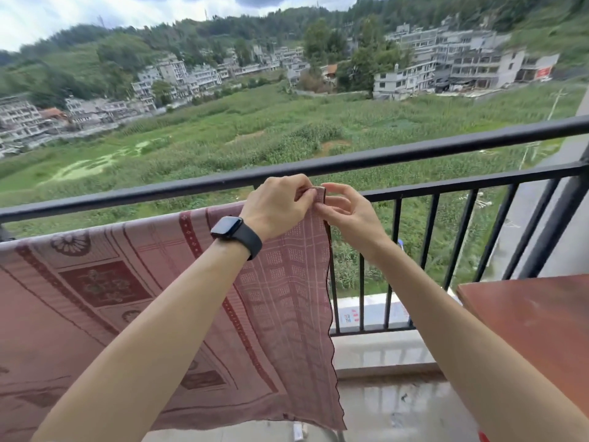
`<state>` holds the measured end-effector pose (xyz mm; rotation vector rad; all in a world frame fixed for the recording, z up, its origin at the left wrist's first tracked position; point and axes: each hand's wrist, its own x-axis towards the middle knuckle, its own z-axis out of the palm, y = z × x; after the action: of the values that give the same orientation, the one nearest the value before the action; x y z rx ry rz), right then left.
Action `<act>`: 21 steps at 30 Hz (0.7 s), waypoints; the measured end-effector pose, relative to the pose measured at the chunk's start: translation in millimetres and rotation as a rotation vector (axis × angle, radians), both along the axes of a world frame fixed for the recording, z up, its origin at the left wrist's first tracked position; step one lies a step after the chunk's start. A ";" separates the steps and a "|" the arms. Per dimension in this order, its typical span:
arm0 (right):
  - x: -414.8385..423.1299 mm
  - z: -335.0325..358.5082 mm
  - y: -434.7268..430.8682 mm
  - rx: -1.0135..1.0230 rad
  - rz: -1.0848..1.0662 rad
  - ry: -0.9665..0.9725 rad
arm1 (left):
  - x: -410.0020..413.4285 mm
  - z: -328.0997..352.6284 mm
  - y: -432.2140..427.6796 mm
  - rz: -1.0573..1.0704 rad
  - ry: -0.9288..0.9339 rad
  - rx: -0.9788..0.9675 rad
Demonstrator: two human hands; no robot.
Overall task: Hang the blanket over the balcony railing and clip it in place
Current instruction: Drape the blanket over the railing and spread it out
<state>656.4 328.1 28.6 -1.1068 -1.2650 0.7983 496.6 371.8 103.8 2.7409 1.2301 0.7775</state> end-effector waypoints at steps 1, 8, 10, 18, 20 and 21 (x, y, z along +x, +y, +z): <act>3.7 2.8 1.0 0.004 0.017 -0.008 | 1.5 -0.5 1.5 0.004 -0.026 -0.019; 8.2 10.1 13.0 0.085 -0.080 -0.047 | 6.1 3.6 18.1 -0.040 -0.167 -0.170; 7.8 7.9 13.5 0.088 -0.086 -0.027 | 5.5 5.9 19.2 -0.060 -0.157 -0.153; -0.4 -11.2 4.4 0.102 -0.045 0.069 | 5.0 10.7 15.3 -0.114 -0.141 -0.098; 4.3 -16.6 6.8 0.016 0.115 0.014 | 8.7 7.0 14.3 -0.100 -0.189 -0.109; 6.0 -20.6 8.9 -0.003 0.153 -0.047 | 9.5 5.0 15.0 -0.094 -0.205 -0.116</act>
<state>662.3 337.0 8.0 -1.0454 -1.4008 0.8936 506.1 386.8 108.8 2.5326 1.0631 0.9186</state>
